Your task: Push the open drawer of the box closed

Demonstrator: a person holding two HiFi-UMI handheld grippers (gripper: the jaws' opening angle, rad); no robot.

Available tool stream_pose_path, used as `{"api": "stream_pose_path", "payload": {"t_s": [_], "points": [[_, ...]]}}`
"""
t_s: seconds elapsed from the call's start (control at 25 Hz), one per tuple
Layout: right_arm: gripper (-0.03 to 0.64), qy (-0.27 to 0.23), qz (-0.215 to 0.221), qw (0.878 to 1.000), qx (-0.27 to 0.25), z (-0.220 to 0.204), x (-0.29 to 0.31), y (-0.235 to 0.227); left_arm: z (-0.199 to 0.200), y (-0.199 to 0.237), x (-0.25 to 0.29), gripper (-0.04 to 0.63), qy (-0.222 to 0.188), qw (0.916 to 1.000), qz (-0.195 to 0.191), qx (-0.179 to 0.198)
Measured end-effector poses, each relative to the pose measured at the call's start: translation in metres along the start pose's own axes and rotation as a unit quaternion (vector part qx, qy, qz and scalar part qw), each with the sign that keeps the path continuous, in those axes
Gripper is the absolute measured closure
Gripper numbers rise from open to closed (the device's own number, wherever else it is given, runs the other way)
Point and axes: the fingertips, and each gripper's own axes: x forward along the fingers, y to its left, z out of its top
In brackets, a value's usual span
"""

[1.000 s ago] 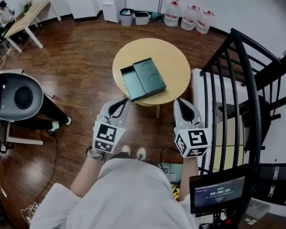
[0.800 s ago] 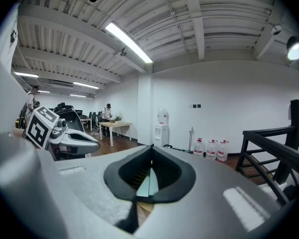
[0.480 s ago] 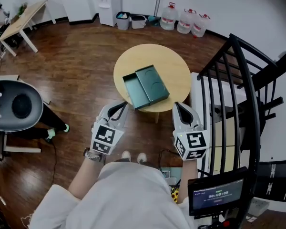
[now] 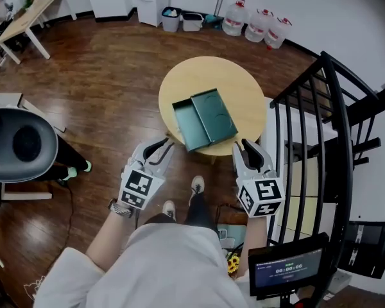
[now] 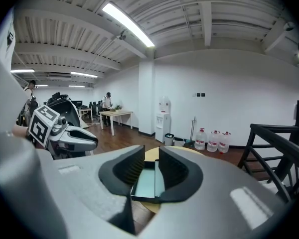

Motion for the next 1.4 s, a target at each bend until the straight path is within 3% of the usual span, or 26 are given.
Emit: {"api": "stream_pose_path", "payload": {"t_s": [0.32,0.52,0.64,0.84,1.04,1.4], "points": [[0.522,0.062,0.017,0.998,0.017,-0.038,0.049,-0.031,-0.052,0.009,0.032,0.494,0.055,0.9984,-0.013,-0.003],[0.506,0.111,0.038,0.993,0.032,-0.072,0.081,-0.058,-0.093,0.004,0.053,0.492,0.099,0.9935,-0.032,-0.047],[0.506,0.136,0.053,0.989,0.034,-0.092,0.099,-0.069,-0.109,0.006,0.068,0.492,0.120,0.9907,-0.033,-0.054],[0.506,0.168,0.061,0.983,0.045,-0.119,0.130,-0.077,-0.135,0.020,0.082,0.492,0.134,0.9862,-0.036,-0.091],[0.506,0.207,0.074,0.973,0.074,-0.150,0.151,-0.085,-0.156,0.015,0.095,0.492,0.148,0.9815,-0.048,-0.112],[0.506,0.279,0.089,0.952,0.082,-0.190,0.168,-0.098,-0.189,0.008,0.103,0.492,0.189,0.9721,-0.045,-0.131]]}}
